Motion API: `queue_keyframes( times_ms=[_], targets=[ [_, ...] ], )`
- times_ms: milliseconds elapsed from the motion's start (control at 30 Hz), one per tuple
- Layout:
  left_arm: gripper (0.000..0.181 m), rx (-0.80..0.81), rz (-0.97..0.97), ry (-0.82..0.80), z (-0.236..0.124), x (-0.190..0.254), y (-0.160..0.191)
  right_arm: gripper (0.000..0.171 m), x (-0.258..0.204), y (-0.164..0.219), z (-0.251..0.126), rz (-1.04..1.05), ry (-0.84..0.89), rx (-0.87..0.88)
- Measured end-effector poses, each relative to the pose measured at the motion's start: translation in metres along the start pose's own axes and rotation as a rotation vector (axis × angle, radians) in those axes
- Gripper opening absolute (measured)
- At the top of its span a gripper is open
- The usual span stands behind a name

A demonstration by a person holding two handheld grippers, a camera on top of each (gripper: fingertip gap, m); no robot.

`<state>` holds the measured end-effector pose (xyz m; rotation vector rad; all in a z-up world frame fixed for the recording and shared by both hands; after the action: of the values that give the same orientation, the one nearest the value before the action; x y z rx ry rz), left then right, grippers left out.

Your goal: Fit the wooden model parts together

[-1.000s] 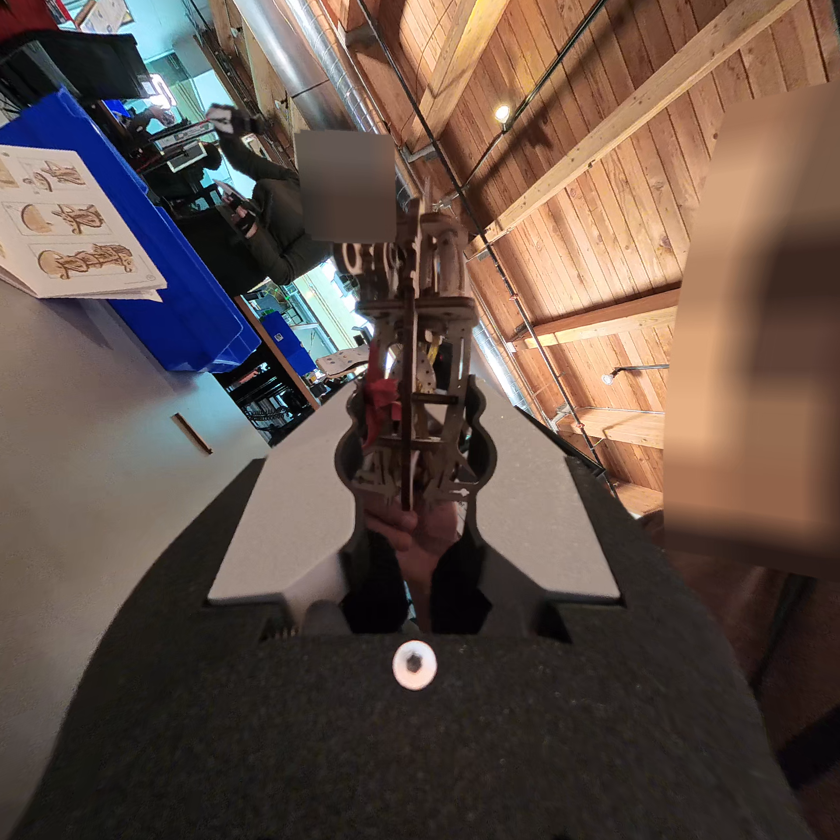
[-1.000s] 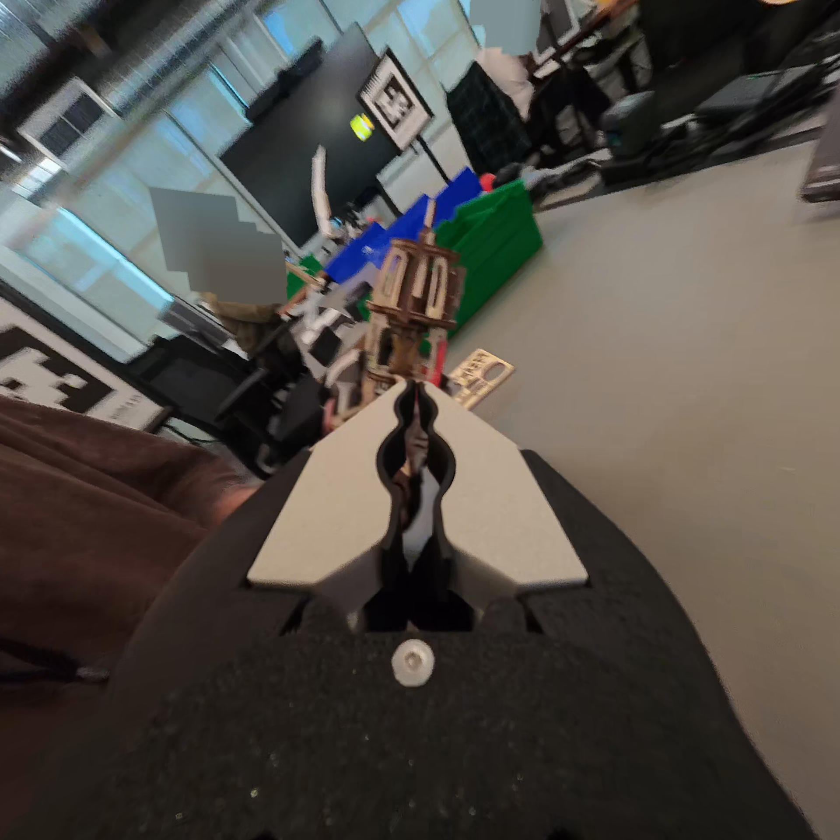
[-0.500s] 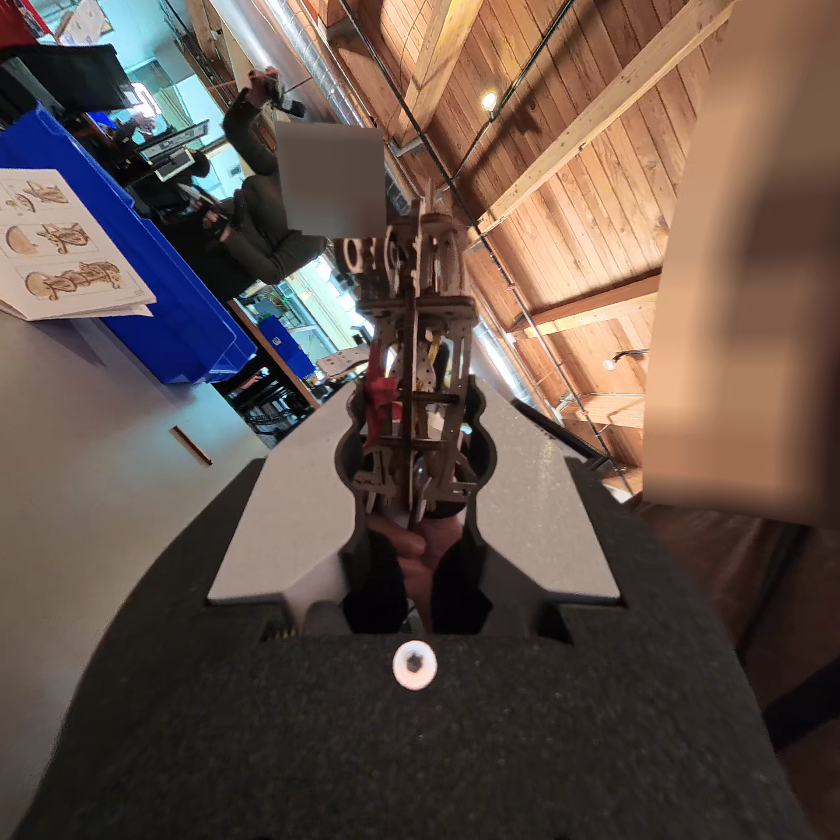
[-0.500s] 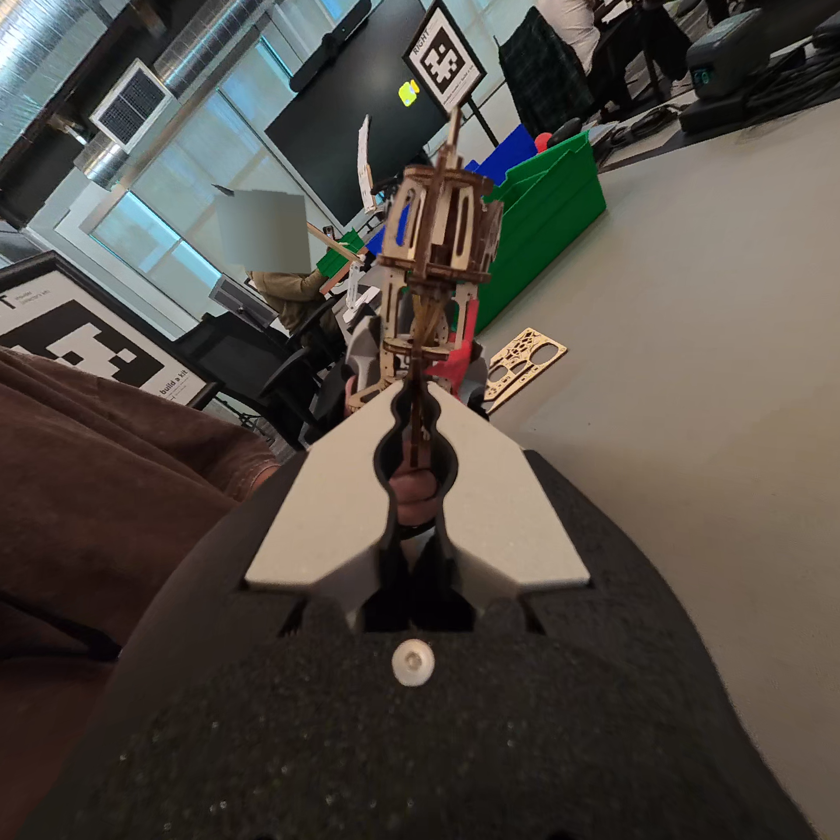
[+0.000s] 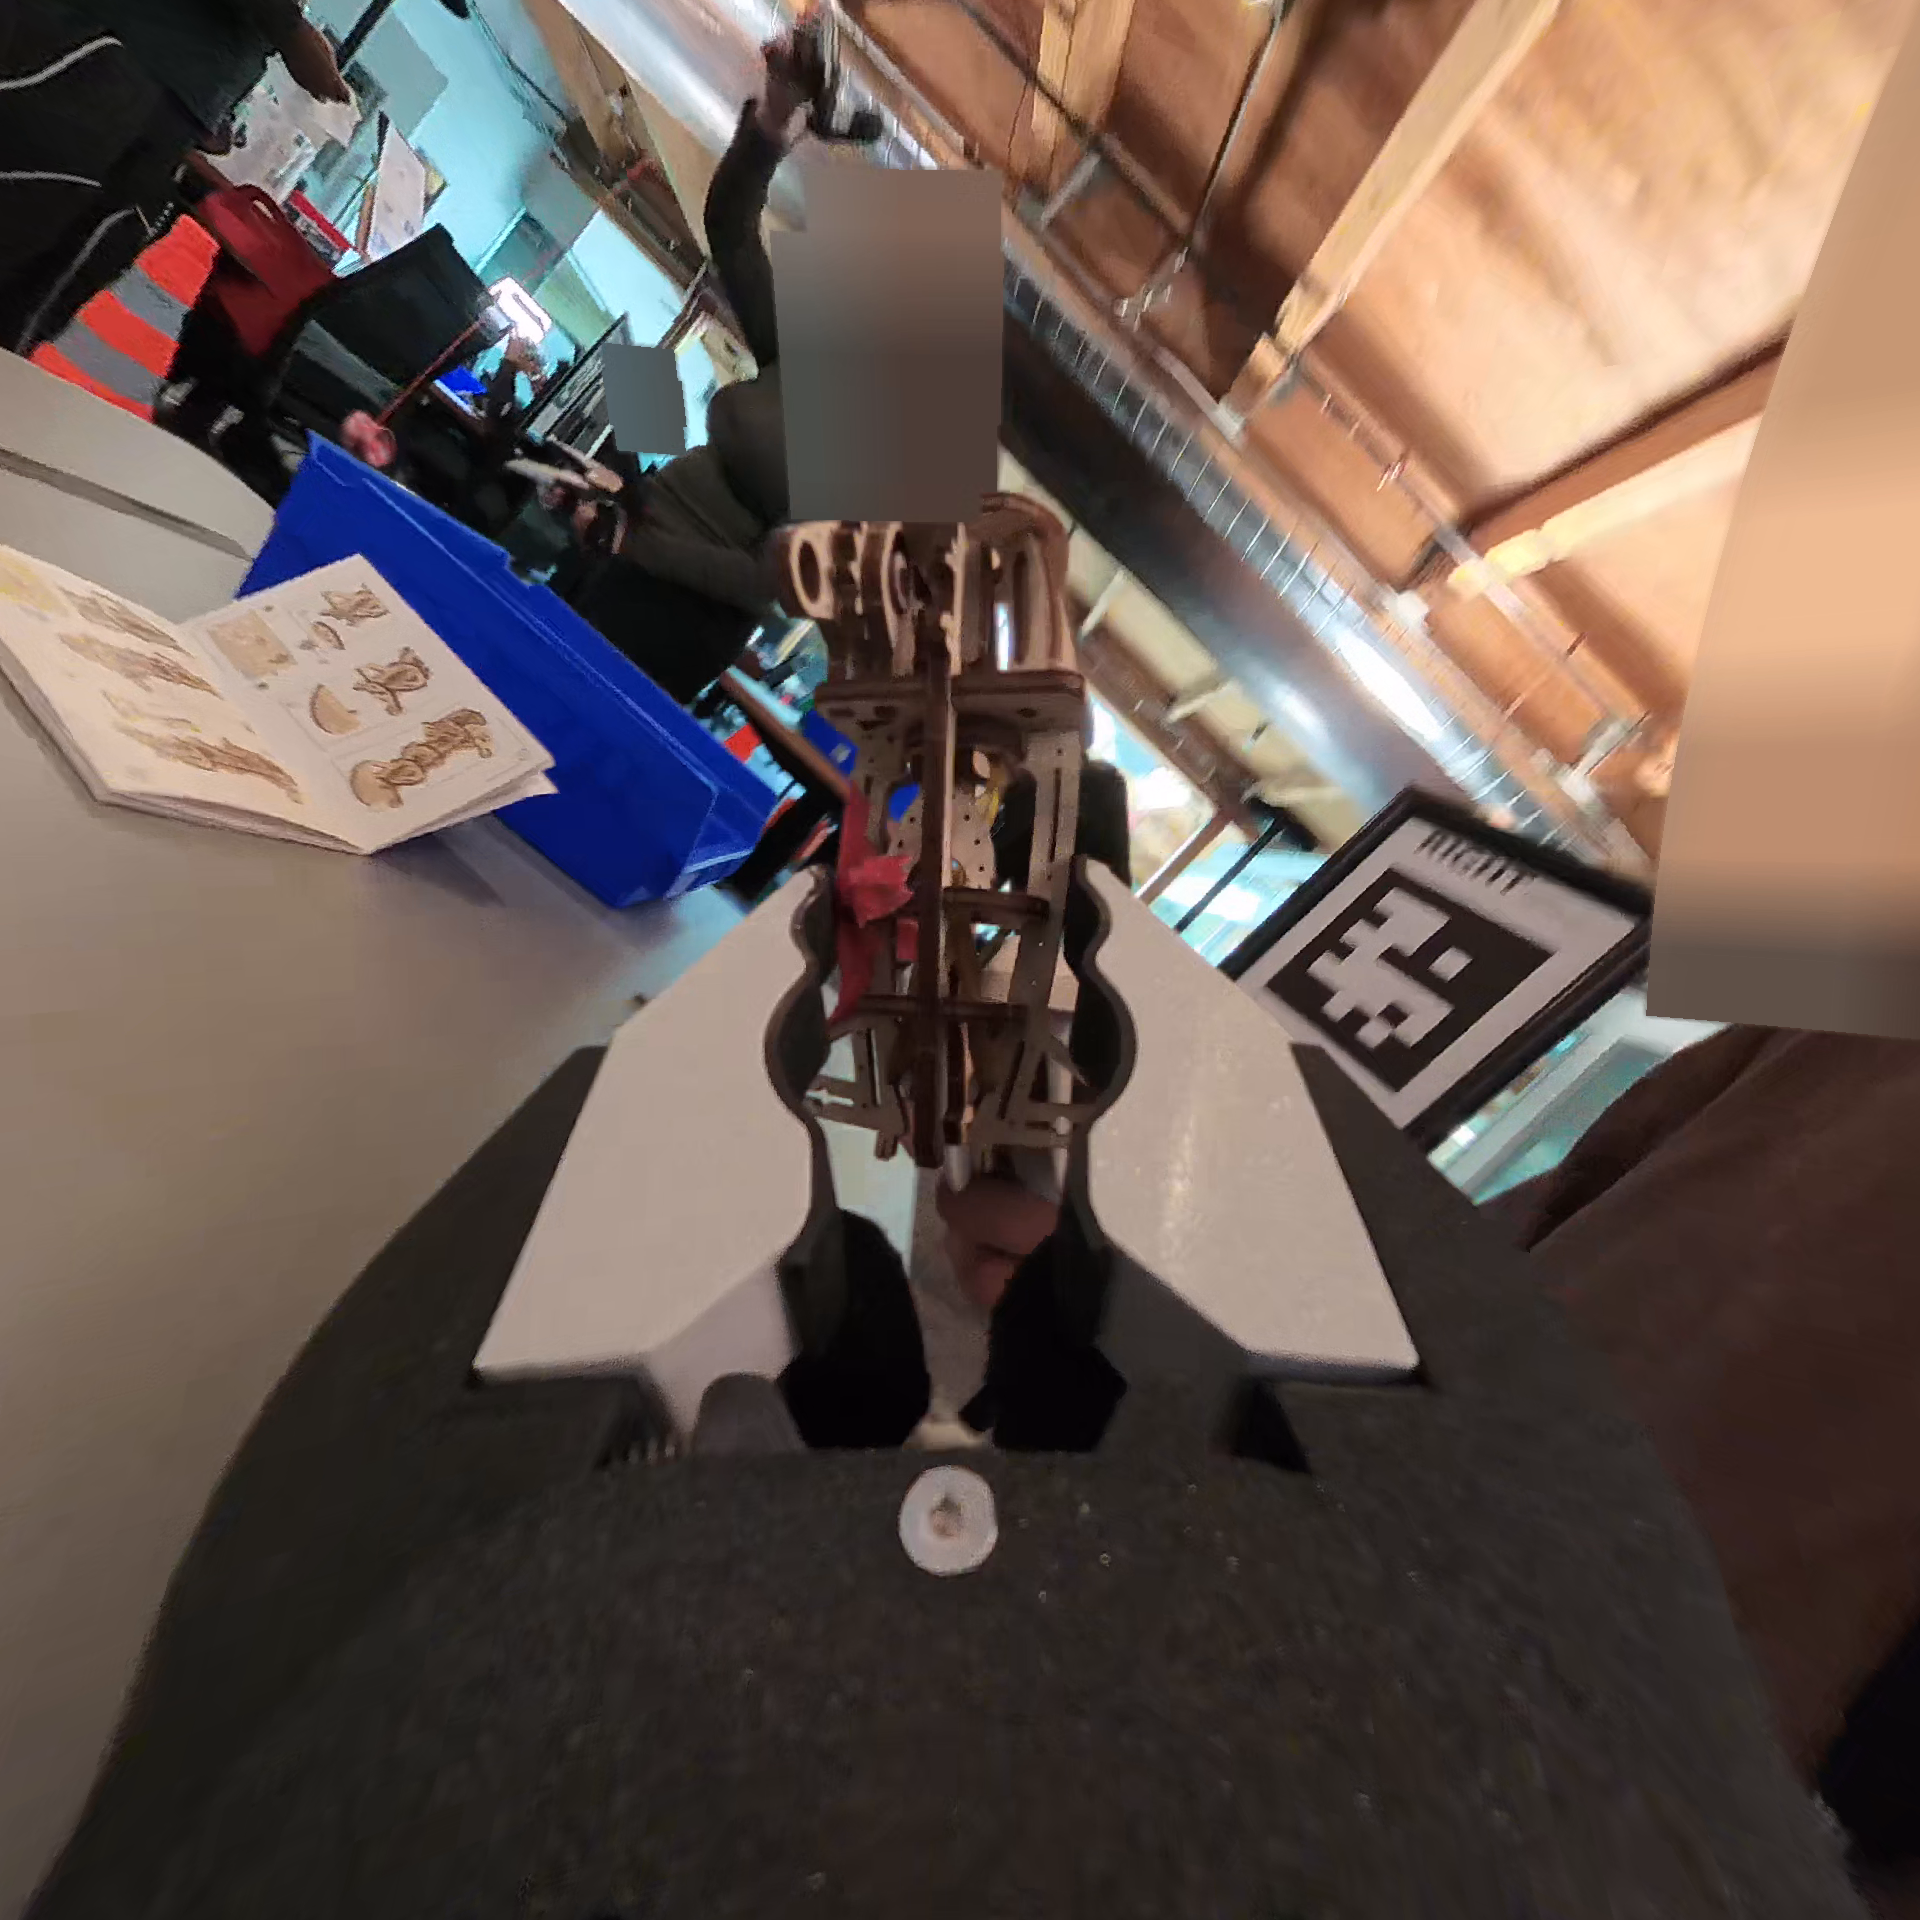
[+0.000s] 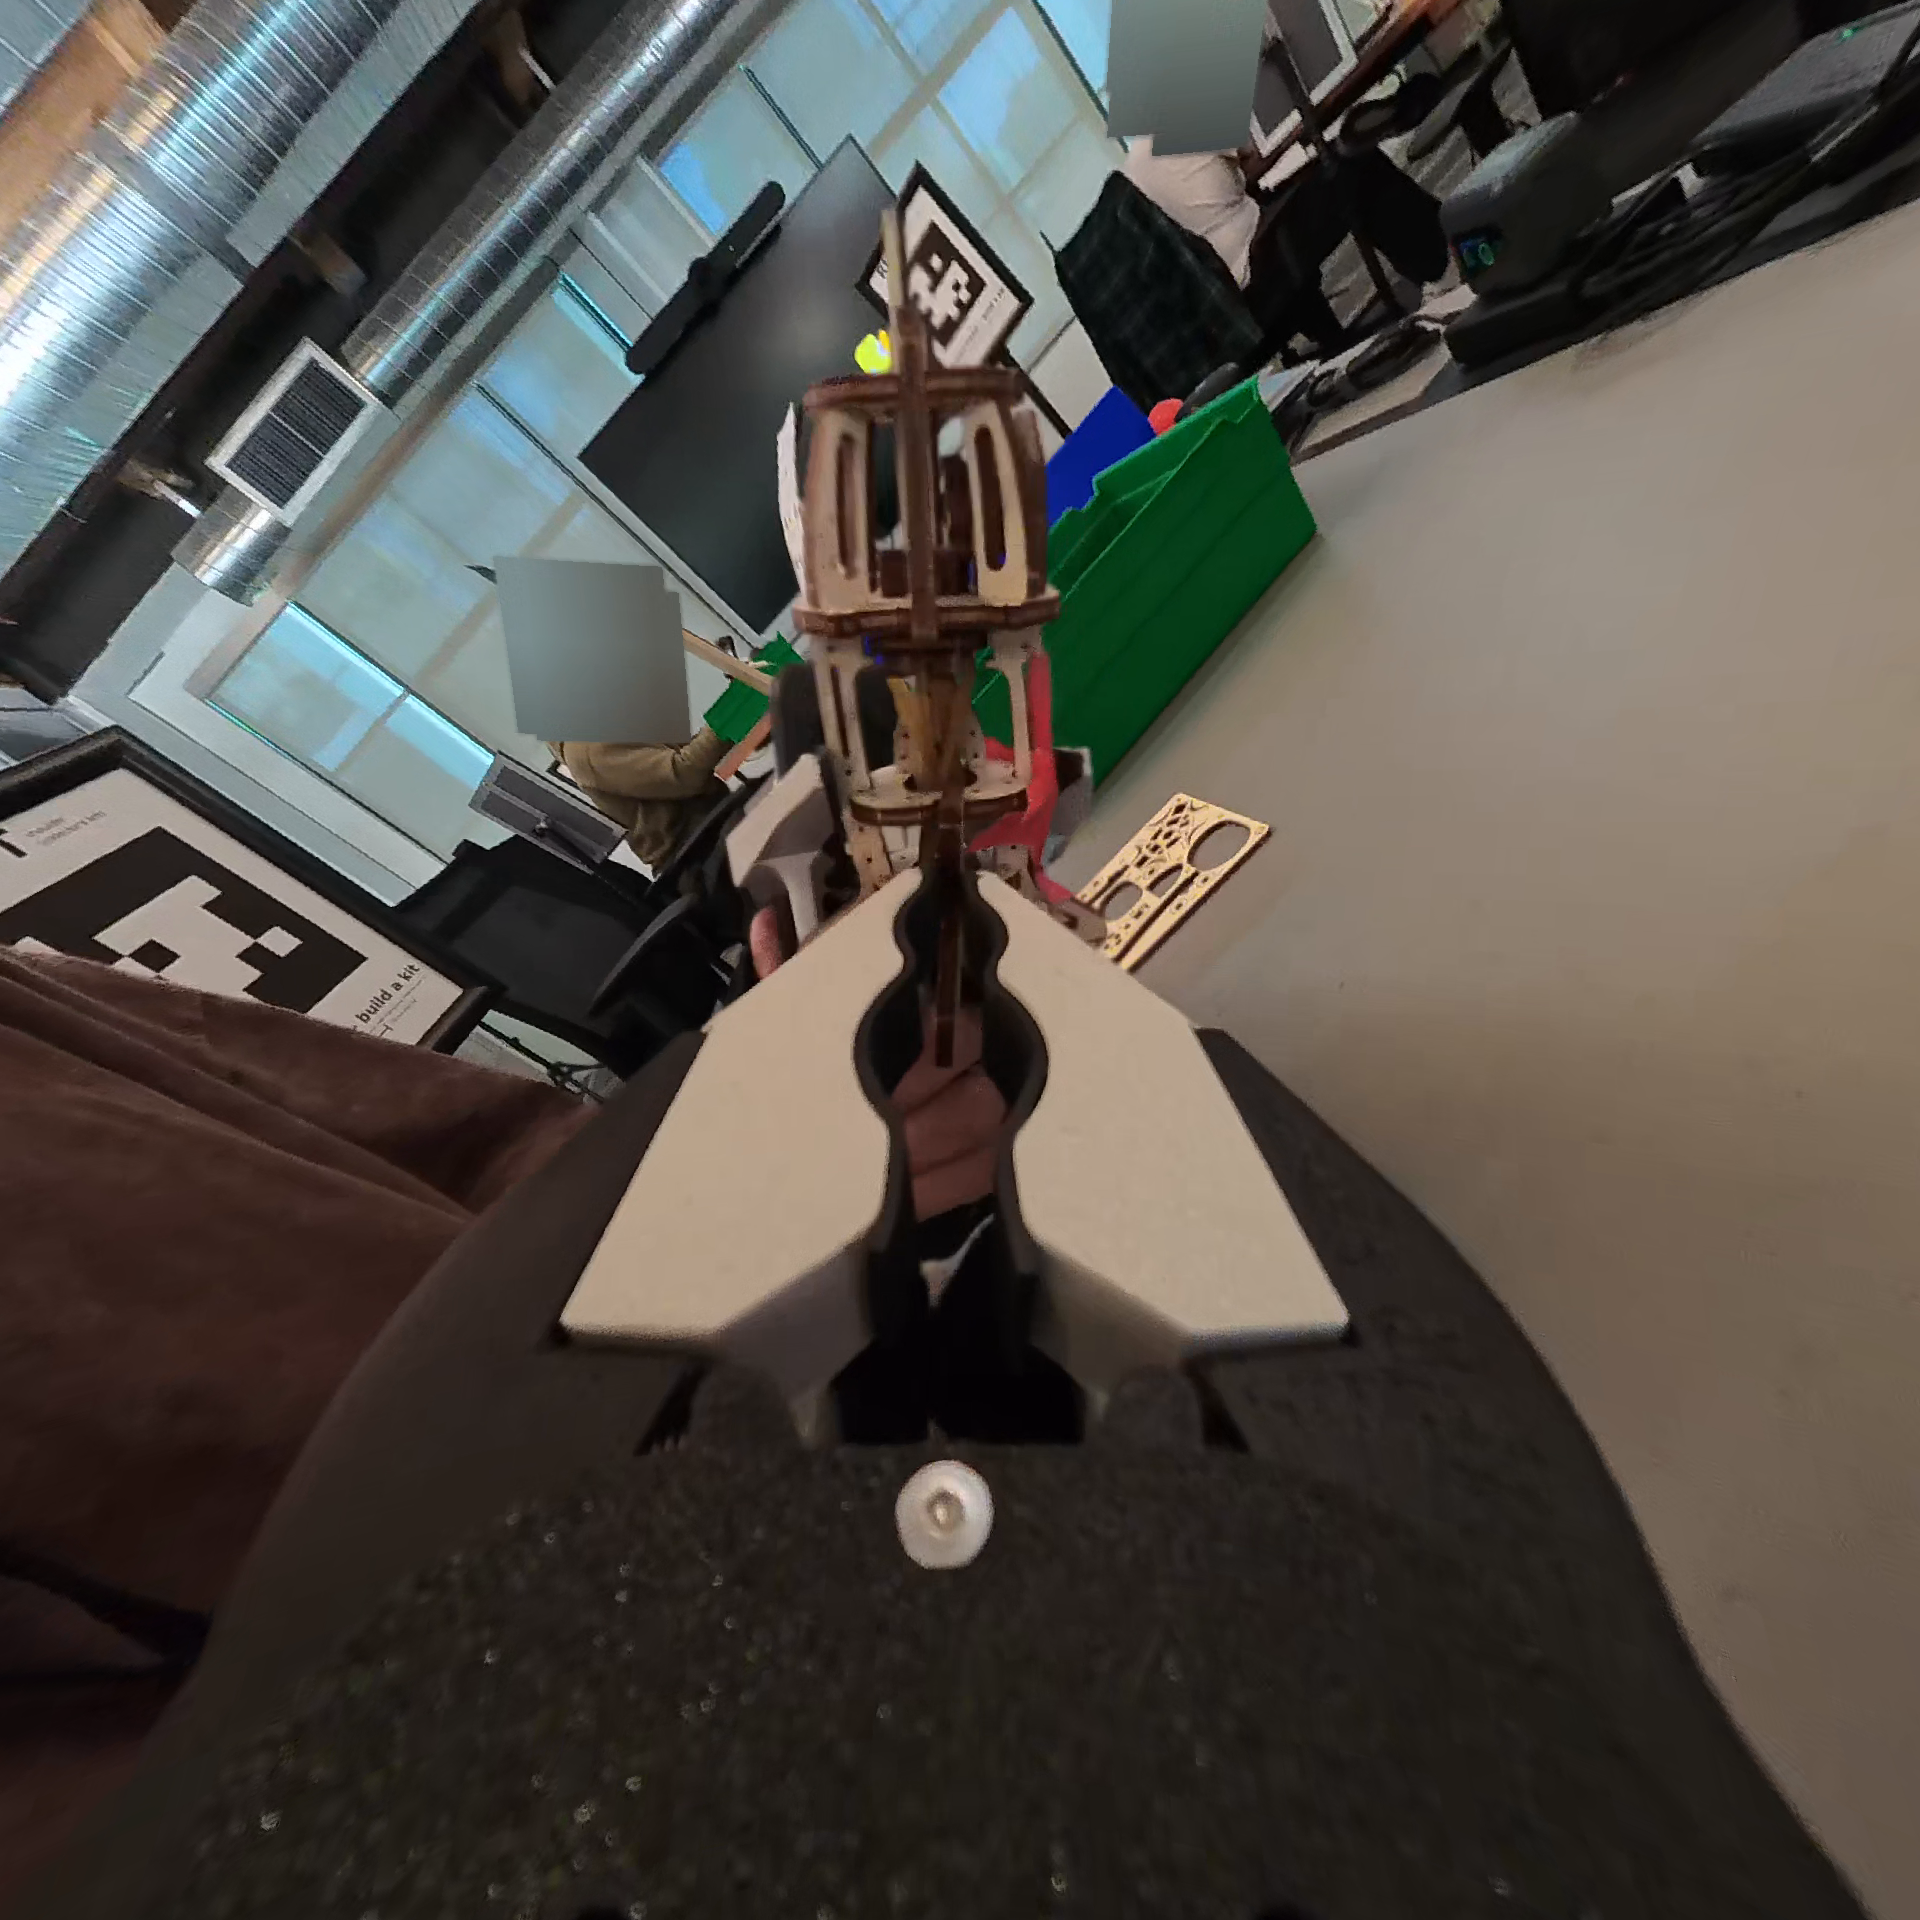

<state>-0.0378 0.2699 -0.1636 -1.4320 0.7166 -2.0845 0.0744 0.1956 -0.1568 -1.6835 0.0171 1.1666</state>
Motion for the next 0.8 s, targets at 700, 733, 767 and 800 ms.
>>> queue_keyframes(
  times_ms=[700, 733, 767, 800],
  targets=[
    [0.041, -0.272, 0.039, -0.194, 0.041, 0.007, -0.012, 0.003, 0.021, -0.009, -0.021, 0.162, -0.186, 0.174],
    [0.042, -0.313, 0.071, -0.216, 0.046, 0.012, -0.014, 0.001, 0.021, -0.01, -0.023, 0.174, -0.223, 0.206],
    [0.041, -0.349, 0.093, -0.239, 0.051, 0.016, -0.016, 0.002, 0.021, -0.011, -0.025, 0.187, -0.257, 0.232],
    [0.041, -0.381, 0.117, -0.267, 0.055, 0.019, -0.018, 0.003, 0.022, -0.011, -0.027, 0.199, -0.277, 0.249]
  ],
)
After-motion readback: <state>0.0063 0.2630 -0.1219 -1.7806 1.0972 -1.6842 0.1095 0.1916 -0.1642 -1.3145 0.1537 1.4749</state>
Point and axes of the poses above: each gripper's, where its closed fingertips meet, z out along the fingers, y out of its underside, x = y × z across the jaws, the point moved 8 cm from there along -z, back along the fingers
